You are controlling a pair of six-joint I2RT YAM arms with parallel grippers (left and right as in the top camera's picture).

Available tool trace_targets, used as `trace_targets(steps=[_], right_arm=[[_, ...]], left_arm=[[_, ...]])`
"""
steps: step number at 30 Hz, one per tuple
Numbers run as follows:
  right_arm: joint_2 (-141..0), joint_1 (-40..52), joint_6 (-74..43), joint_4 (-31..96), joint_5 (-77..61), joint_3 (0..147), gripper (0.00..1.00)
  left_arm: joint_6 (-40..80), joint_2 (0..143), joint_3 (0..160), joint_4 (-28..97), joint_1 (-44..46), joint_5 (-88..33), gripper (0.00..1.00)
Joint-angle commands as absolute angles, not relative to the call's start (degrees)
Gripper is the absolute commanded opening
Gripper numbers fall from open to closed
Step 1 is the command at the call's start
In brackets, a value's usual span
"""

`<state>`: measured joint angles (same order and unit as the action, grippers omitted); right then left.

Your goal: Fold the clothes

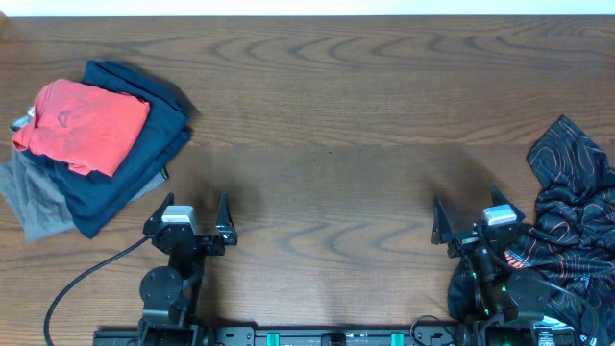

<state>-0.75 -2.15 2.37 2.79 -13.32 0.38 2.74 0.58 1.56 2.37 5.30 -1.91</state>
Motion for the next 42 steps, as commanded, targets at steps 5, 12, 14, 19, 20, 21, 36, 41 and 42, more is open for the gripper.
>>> trace_targets(steps=[5,12,14,19,20,21,36,41,42], right_arm=[[-0.75,-1.48,-3.97,2.11,-13.96,0.36,0.99],[-1.13,-1.48,-6.37,10.63,-11.86,4.60,0.99],[-2.50,-1.48,-6.37,15.07,-8.71,8.19,0.99],[-10.81,-1.48,-6.44,24.73,-5.34,17.61,0.99],[-13.17,-1.48,-6.44,26.44,-4.91,19.49,0.99],[-16.10,-1.48,-6.52,28.34,-4.40,21.65,0.99],[-61.04,-1.61,-8.80,44.95,6.81,41.25,0.96],[-73.32,-2.87,-19.88,46.92,16.49,41.12,0.94],[-75.72,-3.07,-19.97,46.78,16.40,41.10,0.92]], left_arm=[[3.86,0.23,0.23,3.79,5.13,-0.64,0.98],[8.32,2.90,4.73,7.31,5.13,-6.79,0.98],[8.32,5.65,8.29,10.66,5.13,-8.64,0.98],[8.27,16.05,19.70,21.78,5.13,-10.11,0.98],[8.27,18.83,22.39,24.14,5.13,-10.11,0.98],[8.25,21.34,24.75,26.20,5.13,-10.09,0.98],[8.27,49.76,42.72,40.49,5.13,-10.09,0.98],[8.25,51.24,42.72,40.47,5.13,-10.09,0.98],[8.25,51.24,42.72,40.47,5.13,-10.09,0.98]])
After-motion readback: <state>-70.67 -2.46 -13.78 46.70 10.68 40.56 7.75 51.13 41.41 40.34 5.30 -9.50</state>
